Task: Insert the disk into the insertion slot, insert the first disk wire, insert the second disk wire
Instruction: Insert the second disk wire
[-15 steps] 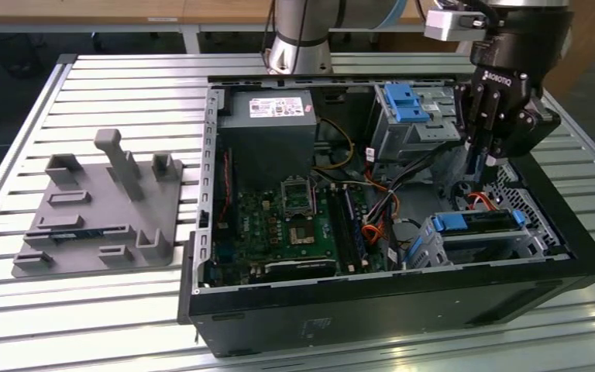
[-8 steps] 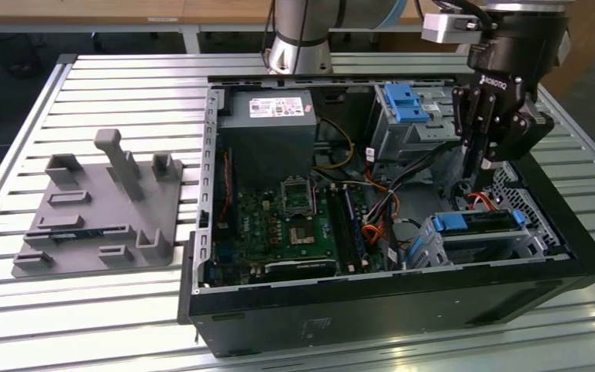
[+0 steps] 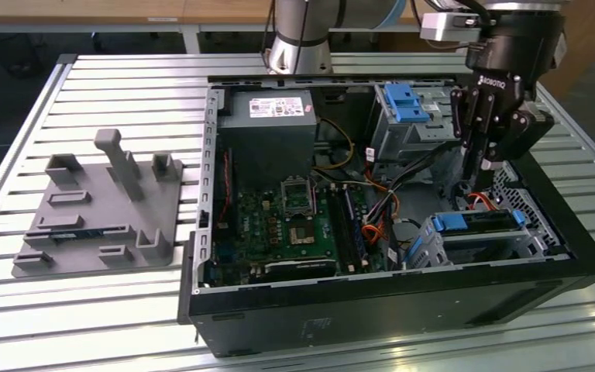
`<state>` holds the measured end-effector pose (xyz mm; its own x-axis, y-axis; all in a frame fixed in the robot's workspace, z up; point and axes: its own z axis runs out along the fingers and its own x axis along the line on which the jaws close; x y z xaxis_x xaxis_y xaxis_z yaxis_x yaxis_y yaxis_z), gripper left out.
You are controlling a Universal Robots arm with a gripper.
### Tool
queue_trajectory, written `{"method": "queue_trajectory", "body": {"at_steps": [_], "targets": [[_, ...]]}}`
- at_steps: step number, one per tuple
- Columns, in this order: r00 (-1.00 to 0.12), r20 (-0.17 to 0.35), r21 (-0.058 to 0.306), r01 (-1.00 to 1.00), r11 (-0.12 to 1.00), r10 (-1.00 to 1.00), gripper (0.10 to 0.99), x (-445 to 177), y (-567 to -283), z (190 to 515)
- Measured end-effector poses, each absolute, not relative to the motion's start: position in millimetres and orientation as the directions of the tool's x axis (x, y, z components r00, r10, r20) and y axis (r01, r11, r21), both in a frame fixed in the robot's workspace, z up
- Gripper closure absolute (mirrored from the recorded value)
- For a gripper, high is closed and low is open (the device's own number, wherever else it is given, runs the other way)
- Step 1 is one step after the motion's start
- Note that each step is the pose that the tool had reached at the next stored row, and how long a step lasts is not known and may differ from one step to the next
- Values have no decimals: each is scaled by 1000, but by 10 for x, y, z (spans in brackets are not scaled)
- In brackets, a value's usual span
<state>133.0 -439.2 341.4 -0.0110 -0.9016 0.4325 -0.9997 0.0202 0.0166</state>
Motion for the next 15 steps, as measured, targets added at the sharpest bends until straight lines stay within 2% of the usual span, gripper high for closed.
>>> {"method": "queue_trajectory", "body": {"at_steps": [15], "targets": [[-10, 432, 18, -1000, 20, -902, 788, 1368, -4387, 3379]]}}
